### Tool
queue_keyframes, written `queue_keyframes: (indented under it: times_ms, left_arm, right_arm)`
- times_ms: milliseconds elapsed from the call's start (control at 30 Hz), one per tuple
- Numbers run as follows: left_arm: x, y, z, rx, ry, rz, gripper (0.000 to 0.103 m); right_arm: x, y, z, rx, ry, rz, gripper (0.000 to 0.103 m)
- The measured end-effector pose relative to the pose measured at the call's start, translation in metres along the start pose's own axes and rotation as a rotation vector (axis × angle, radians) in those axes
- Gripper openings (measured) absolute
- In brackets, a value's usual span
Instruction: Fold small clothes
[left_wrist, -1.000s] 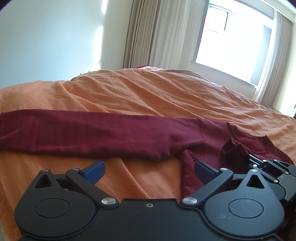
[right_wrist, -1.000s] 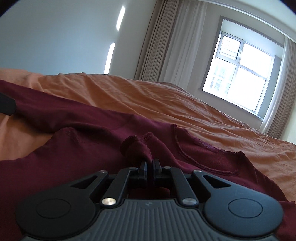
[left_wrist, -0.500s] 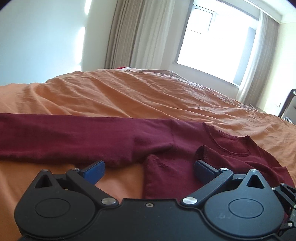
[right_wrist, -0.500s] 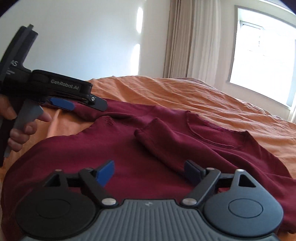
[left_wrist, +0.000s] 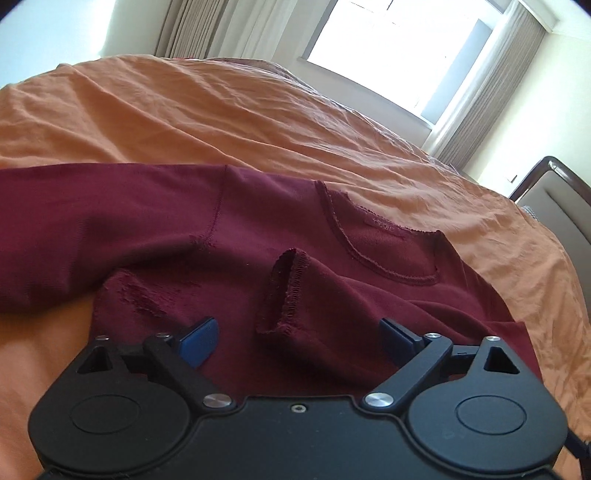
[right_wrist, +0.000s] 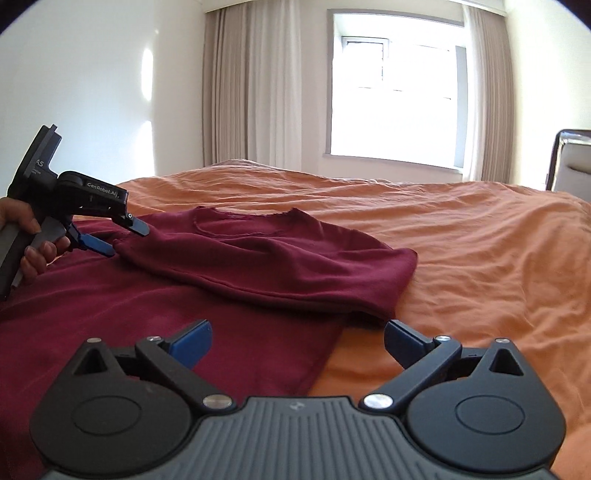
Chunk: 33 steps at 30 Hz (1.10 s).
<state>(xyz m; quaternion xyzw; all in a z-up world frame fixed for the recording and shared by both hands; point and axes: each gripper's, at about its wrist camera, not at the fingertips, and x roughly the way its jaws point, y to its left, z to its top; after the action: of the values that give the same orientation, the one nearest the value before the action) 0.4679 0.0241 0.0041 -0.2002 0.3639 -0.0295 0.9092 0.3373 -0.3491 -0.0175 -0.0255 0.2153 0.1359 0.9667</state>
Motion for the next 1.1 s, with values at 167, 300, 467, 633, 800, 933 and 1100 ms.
queue_keyframes:
  times_ms: [167,300,467,633,800,933,1100]
  left_arm:
    - [0.005,-0.005,0.004,-0.072,-0.017,-0.026,0.015]
    - [-0.014,-0.019,0.005,0.017,-0.12,-0.061,0.007]
    - [-0.039,-0.03,-0.007,0.213,-0.239,-0.109,0.007]
    - [-0.017,-0.012,-0.019,0.217,-0.127,0.005,0.011]
    - [-0.02,0.005,-0.021,0.157,-0.098,0.011,0.052]
    - [-0.03,-0.002,-0.02,0.171,-0.159,0.024,0.08]
    - [-0.012,-0.012,-0.01,0.155,-0.172,0.121,0.086]
  right_arm:
    - [0.0,-0.016,-0.006,0.073,0.002,-0.009,0.102]
    - [0.002,-0.017,-0.008,0.079,-0.006,-0.007,0.102]
    - [0.005,-0.013,-0.008,0.058,-0.003,-0.011,0.102]
    - [0.006,-0.013,-0.003,0.052,-0.002,-0.006,0.102]
    - [0.013,-0.022,0.012,0.034,-0.007,-0.026,0.103]
    - [0.039,-0.042,0.033,0.071,0.015,-0.064,0.103]
    - [0.088,-0.079,0.062,0.176,0.048,-0.106,0.086]
